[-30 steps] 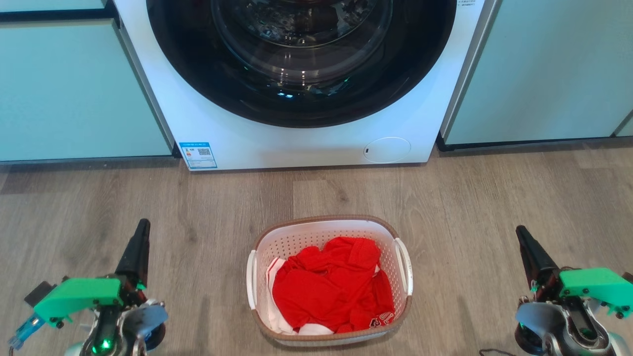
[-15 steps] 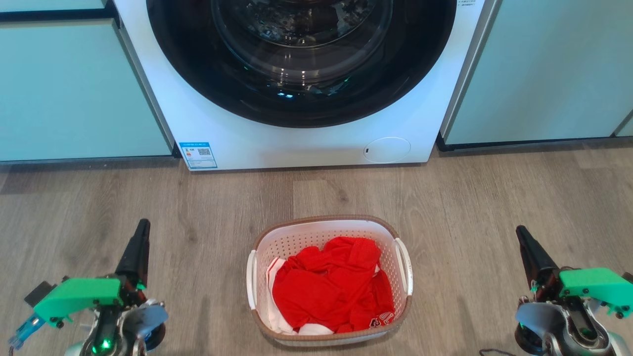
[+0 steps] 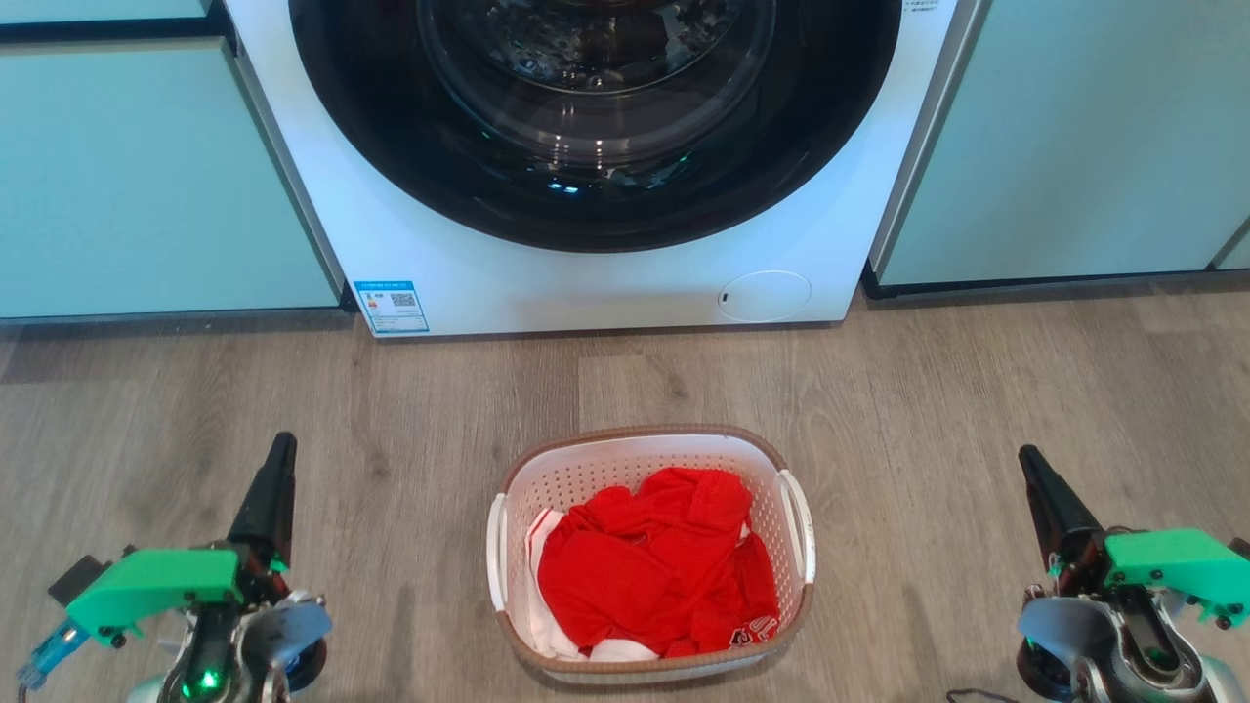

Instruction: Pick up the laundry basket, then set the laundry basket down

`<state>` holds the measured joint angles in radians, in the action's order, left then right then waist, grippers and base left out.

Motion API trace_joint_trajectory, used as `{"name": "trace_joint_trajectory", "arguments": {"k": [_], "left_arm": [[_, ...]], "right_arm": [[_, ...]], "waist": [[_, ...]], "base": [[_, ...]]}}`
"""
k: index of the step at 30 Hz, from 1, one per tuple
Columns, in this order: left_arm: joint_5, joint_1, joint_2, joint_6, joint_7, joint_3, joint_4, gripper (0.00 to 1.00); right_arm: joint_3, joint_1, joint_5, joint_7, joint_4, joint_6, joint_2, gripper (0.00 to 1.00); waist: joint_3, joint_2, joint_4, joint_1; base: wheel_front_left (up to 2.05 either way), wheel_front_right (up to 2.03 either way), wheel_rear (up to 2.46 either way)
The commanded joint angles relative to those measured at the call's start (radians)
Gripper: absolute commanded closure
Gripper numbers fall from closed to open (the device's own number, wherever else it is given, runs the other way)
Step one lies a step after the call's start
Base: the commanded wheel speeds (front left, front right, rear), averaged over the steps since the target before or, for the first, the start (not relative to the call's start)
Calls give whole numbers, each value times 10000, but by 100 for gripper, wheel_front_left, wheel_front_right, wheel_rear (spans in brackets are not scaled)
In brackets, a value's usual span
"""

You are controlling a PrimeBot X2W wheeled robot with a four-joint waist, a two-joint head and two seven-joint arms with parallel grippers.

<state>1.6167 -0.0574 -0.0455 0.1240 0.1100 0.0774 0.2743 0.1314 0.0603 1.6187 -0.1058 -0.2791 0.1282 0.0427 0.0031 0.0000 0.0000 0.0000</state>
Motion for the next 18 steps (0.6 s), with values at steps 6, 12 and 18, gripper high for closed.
{"name": "trace_joint_trajectory", "arguments": {"k": [6, 12, 18], "left_arm": [[-88, -507, -47, 67, 39, 372, -293, 100], [-87, -507, -47, 67, 38, 371, -293, 100], [-86, -507, -47, 67, 37, 370, -293, 100]], "right_arm": [[-171, 477, -105, -79, 343, 25, 76, 100], [-171, 477, -105, -79, 343, 25, 76, 100], [-172, 477, -104, -78, 343, 25, 76, 100]], "waist": [[0, 0, 0, 0], [0, 0, 0, 0], [0, 0, 0, 0]], "base": [[0, 0, 0], [0, 0, 0], [0, 0, 0]]}}
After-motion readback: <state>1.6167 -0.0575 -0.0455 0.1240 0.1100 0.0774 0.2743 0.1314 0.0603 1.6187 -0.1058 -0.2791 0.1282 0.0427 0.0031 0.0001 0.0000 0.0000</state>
